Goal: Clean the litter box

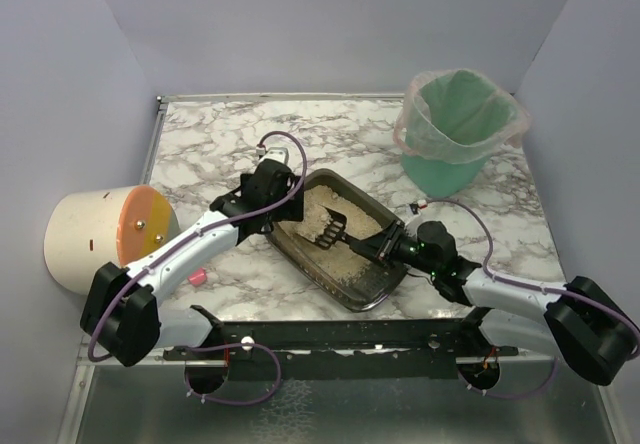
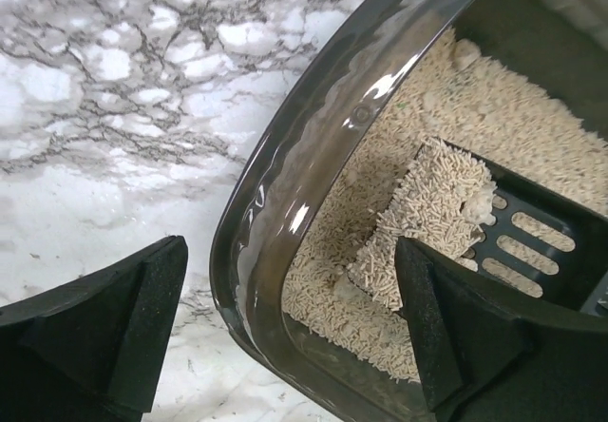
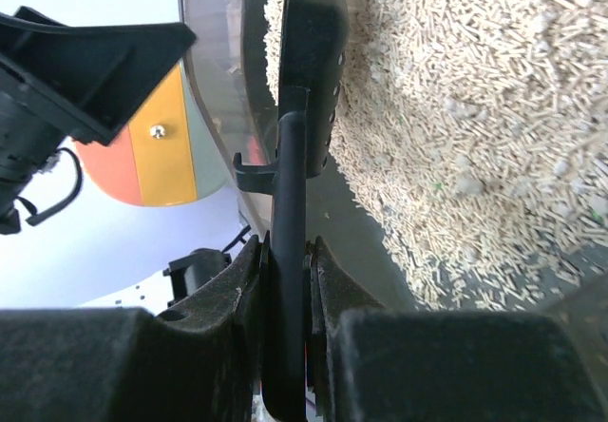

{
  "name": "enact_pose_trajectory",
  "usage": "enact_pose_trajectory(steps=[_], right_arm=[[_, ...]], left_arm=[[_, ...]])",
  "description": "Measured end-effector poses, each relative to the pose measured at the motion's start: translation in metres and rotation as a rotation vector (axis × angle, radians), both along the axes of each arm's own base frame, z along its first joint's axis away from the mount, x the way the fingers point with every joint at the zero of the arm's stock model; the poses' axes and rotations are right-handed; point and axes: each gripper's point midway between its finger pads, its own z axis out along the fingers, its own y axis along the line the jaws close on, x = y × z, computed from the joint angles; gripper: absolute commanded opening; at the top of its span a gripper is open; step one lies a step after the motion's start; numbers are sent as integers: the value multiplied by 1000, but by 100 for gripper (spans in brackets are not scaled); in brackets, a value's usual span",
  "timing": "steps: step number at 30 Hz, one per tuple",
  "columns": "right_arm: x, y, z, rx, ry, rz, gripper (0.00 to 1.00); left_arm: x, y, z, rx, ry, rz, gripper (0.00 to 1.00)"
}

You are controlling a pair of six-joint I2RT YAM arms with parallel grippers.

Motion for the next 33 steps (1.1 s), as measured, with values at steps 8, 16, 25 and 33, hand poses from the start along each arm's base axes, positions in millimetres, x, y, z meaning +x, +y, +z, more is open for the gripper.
enact_pose_trajectory(steps=[8,16,25,33], right_arm=[[-20,-29,7,80,-94,-55,1],[-23,-50,50,219,-213,-123,1],[-19,-55,69,300,-219,-148,1],[-22,-57,66,299,-198,-134,1]], left_arm=[[5,-3,48,-97,-146,-7,99],[4,-5,68,-127,-185,-18,99],[7,-16,110,-211,-255,-44,99],[5,-15,112,-216,-257,-45,99]])
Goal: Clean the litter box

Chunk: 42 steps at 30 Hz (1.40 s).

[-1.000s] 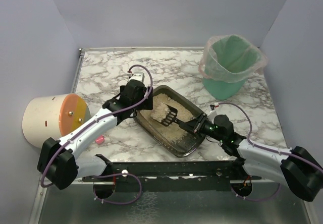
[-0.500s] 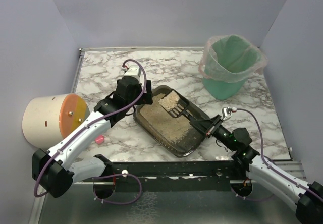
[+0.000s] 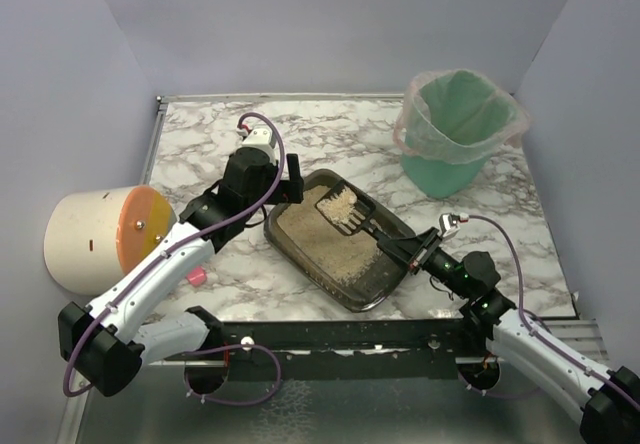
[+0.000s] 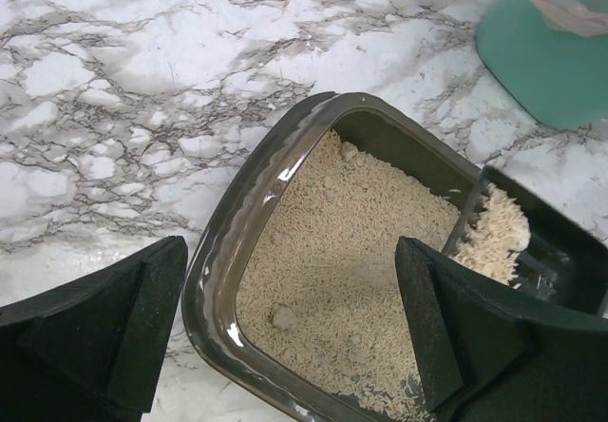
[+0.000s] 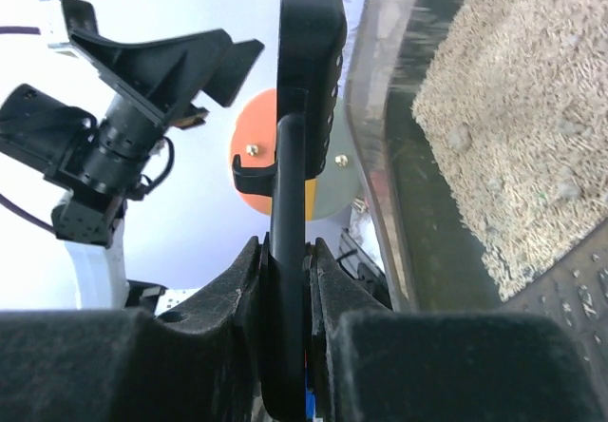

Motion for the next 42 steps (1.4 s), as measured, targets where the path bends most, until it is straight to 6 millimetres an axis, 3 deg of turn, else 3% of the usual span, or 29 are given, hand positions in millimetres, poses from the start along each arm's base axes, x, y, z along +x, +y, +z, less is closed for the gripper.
enact_pose_trajectory(steps=[3,15,22,29,42], right_arm=[[0,-1,-10,-30,29,4,1],[0,-3,-17,-31,75,33,1],[-1,-7,-6,-6,37,26,1],[8,-8,-28,-46,120,33,1],[-2,-8,-34,-96,92,67,1]], left_arm=[[0,0,0,-1,2,1,99],[-1,1,-1,1,4,1,99],[-1,1,0,-1,3,1,99],[-1,0,1,-5,-1,-2,99],[-6,4,-2,-10,-10,-3,99]])
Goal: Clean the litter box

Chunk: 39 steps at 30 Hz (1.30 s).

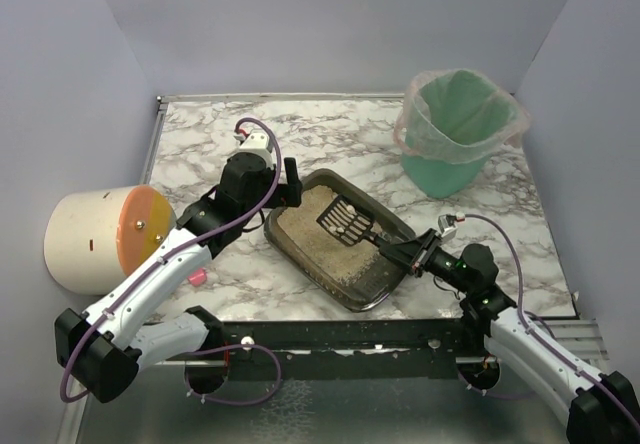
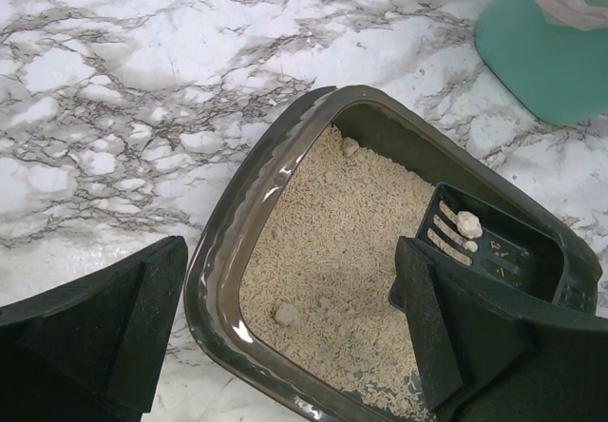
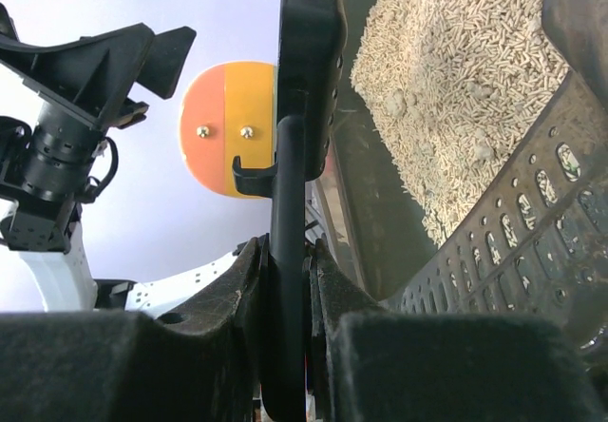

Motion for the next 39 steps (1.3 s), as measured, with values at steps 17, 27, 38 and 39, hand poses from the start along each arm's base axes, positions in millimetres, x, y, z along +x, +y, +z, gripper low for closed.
enact_pose_trajectory(steps=[17,27,38,39], right_arm=[[20,3,93,62,-172,-40,1],[59,-19,174,55,-304,-275,1],[104,-71,244,-64,-385,-645,1],[108,-77,252,-94,-395,-683,0]], left_arm=[[3,6,-12,54,-16,0,99],[0,9,-25,79,-1,-1,99],[1,8,-24,80,-6,-8,99],[0,8,-24,79,-5,-9,99]])
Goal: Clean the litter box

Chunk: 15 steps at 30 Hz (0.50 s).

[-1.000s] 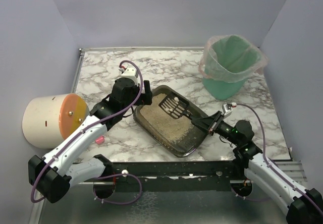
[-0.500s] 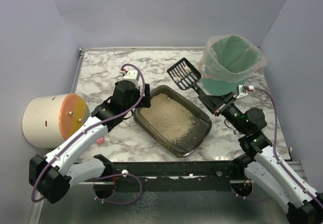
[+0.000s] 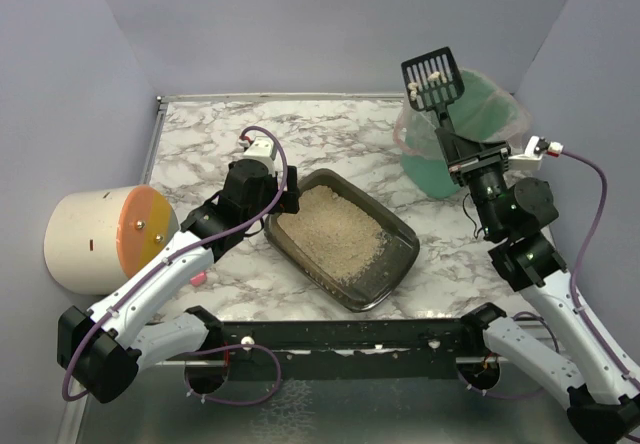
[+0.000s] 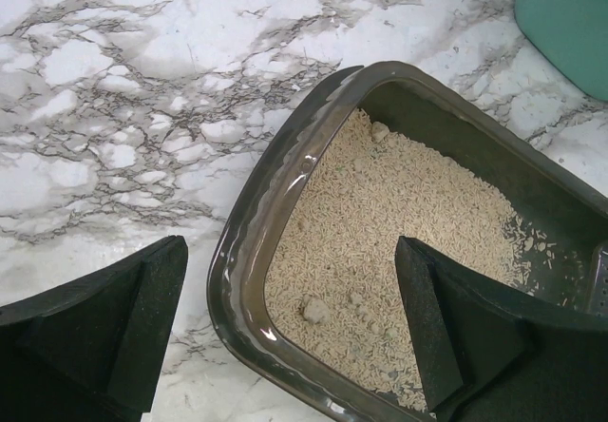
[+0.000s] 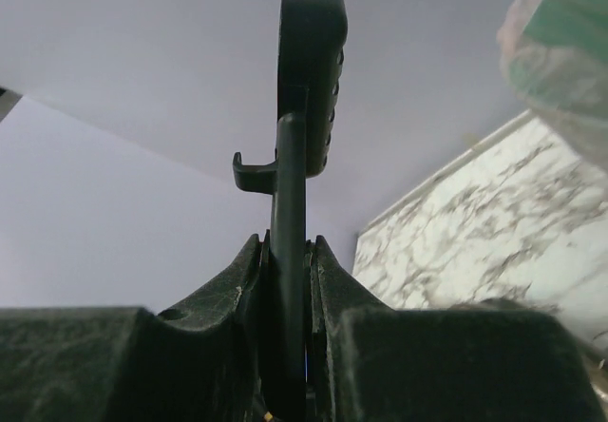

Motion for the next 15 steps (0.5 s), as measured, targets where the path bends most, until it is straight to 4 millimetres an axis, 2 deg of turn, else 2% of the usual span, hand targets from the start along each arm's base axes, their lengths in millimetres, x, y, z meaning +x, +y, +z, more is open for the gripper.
enact_pose_trajectory(steps=[2,5,12,15], right_arm=[[5,-15,13,-53,-9,-91,1],[12,-34,15,-155,1,-206,1],[25,-76,1,-486,98,-446,1],[30,-87,-4,-645,144,-503,1]], left_arm=[[0,-1,0,-2,2,-5,99],[-1,-3,0,-7,5,-15,99],[-3,-6,0,-16,11,-33,99],[-4,-7,-1,-18,12,-37,99]])
